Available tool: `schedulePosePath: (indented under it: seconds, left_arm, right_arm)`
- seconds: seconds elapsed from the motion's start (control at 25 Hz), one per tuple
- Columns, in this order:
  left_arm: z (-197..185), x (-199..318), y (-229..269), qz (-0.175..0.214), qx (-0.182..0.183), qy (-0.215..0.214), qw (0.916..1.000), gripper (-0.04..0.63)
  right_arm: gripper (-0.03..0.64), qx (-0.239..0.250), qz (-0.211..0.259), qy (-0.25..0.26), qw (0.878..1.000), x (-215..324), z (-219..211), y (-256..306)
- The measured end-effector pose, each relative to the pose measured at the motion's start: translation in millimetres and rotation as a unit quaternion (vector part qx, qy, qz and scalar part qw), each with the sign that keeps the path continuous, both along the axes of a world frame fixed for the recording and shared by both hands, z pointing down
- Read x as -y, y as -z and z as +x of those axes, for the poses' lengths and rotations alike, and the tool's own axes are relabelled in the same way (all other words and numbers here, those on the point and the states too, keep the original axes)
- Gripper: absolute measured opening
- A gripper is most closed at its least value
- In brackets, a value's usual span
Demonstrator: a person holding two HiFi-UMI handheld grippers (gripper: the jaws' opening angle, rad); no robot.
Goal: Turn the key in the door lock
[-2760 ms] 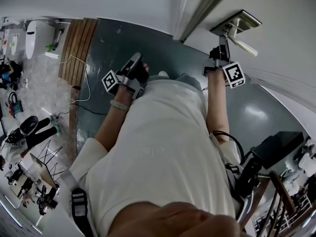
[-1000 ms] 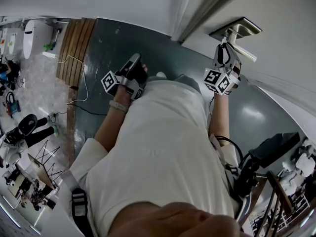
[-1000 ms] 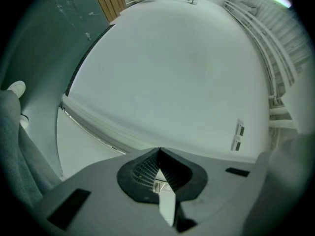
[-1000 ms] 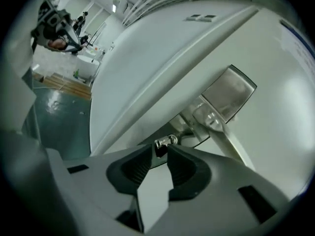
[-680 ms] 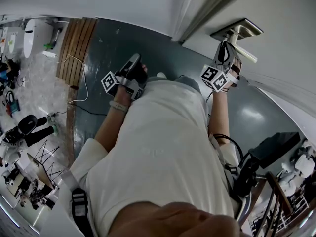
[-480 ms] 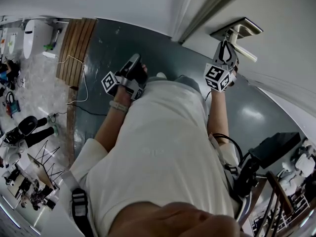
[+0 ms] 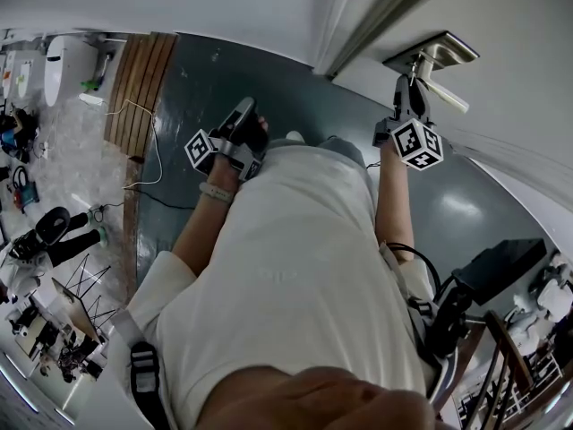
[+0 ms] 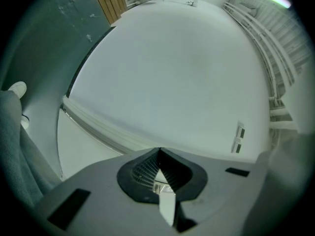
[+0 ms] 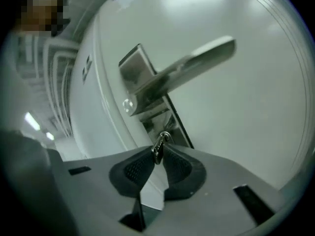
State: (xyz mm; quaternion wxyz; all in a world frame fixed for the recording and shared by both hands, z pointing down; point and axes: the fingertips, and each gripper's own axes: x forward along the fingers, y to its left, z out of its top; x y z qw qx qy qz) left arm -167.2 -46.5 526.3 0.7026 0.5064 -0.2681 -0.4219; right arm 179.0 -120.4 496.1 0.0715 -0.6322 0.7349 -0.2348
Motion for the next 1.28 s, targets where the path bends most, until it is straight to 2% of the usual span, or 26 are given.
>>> schedulePosePath:
  seconds: [0.08, 0.16, 0.24, 0.4, 0.6, 0.68, 0.72, 0.96, 1.04, 1.08, 1.2, 1.28]
  left_arm:
    - [-1.1, 1.0, 1.2, 0.001, 0.002, -0.001, 1.0000, 0.006]
    - [-6.1, 4.7, 3.4, 0.001, 0.003, -0.002, 1.0000, 0.006]
    - [-10.3, 7.9, 5.8, 0.000, 0.002, -0.001, 1.0000, 0.006]
    - [-10.9, 6.5, 3.6, -0.003, 0.004, 0.002, 1.0000, 0.006]
    - [-12.7, 9.4, 2.2, -0.005, 0.004, 0.004, 1.0000, 0.006]
    - [-11.8, 10.9, 0.3, -0.006, 0.002, 0.005, 1.0000, 0.006]
    - [-11.8, 11.2, -0.3, -0.007, 0.002, 0.005, 1.0000, 0.006]
    - [6.3, 2.6, 5.0, -0.004, 0.002, 0.003, 1.0000, 0.006]
    - [9.5, 1.8, 4.6, -0.004, 0.001, 0.003, 1.0000, 0.006]
    - [8.7, 2.5, 4.3, -0.005, 0.000, 0.004, 1.0000, 0.006]
    - [3.6, 4.5, 3.1, -0.008, -0.003, 0.005, 1.0000, 0.006]
    - [-0.1, 4.9, 3.8, -0.008, -0.005, 0.004, 0.9999, 0.006]
  right_arm:
    - [0.063, 0.101, 0.004, -0.009, 0.995, 0.2, -1.0, 1.3]
    - [0.063, 0.167, 0.005, -0.016, 0.986, 3.7, -6.7, 4.3]
    - [0.061, 0.238, -0.002, -0.034, 0.971, 4.5, -9.9, 3.6]
    - [0.061, 0.398, -0.007, -0.062, 0.915, -0.7, -4.5, -4.5]
    - [0.064, 0.514, -0.009, -0.066, 0.855, 4.6, -7.3, -6.9]
    - [0.066, 0.546, -0.010, -0.067, 0.835, 6.1, -7.0, -10.1]
    - [0.066, 0.552, -0.011, -0.067, 0.831, 6.5, -7.3, -10.6]
    - [0.067, 0.547, -0.013, -0.061, 0.835, -2.3, 7.8, -4.6]
    - [0.071, 0.553, -0.006, -0.052, 0.832, -2.6, 11.1, -4.5]
    - [0.074, 0.564, 0.001, -0.041, 0.825, -1.5, 9.8, -5.2]
    - [0.081, 0.610, 0.022, 0.000, 0.792, 1.8, -3.6, -2.9]
    - [0.086, 0.620, 0.032, 0.006, 0.784, 1.8, -12.5, 1.3]
